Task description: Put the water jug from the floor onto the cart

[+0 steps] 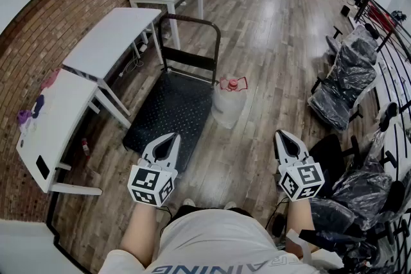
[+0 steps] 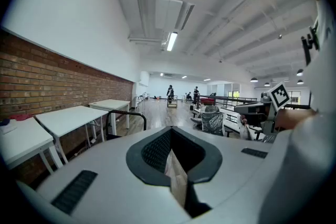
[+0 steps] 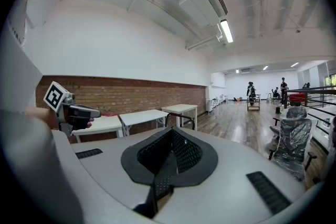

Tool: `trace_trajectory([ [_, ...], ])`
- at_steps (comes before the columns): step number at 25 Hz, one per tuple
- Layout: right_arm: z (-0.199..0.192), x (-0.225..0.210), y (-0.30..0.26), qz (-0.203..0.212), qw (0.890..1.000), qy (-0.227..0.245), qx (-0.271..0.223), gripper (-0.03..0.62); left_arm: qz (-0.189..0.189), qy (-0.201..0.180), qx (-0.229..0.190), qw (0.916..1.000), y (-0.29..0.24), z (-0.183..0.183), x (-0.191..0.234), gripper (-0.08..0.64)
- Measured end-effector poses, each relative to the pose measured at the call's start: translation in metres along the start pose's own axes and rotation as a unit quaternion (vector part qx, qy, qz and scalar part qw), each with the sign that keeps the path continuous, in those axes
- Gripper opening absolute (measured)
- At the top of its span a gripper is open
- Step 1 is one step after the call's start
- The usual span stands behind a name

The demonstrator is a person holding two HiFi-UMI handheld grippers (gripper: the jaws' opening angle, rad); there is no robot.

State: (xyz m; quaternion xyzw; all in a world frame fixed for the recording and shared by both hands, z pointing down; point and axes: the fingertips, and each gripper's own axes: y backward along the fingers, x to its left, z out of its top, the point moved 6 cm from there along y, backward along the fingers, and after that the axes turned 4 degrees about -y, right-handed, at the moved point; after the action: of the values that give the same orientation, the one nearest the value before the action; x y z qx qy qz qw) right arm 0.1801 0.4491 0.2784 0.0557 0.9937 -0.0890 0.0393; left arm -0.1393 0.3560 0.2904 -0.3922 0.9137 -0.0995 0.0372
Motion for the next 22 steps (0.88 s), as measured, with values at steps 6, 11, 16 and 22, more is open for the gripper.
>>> trace_trajectory([
  [6,-0.004,-0.022,0.010,0.004,1.000,-0.016,-0.006,0.003,0.005,-0.001,0.005,1.0000,-0.007,0.002,-0.021,0.000],
  [11,-0.013,-0.035,0.019,0.021,0.999,-0.039,-0.017,0.003,0.029,0.009,0.004,0.9995,-0.008,0.010,-0.028,0.000],
  [16,-0.025,-0.052,0.029,0.037,0.998,-0.044,-0.011,0.003,0.047,0.019,0.000,0.9987,-0.009,0.014,-0.042,0.000],
  [22,-0.054,-0.072,0.033,0.032,0.996,-0.077,0.020,0.003,0.040,0.008,0.016,0.9990,-0.023,0.010,-0.066,0.000],
])
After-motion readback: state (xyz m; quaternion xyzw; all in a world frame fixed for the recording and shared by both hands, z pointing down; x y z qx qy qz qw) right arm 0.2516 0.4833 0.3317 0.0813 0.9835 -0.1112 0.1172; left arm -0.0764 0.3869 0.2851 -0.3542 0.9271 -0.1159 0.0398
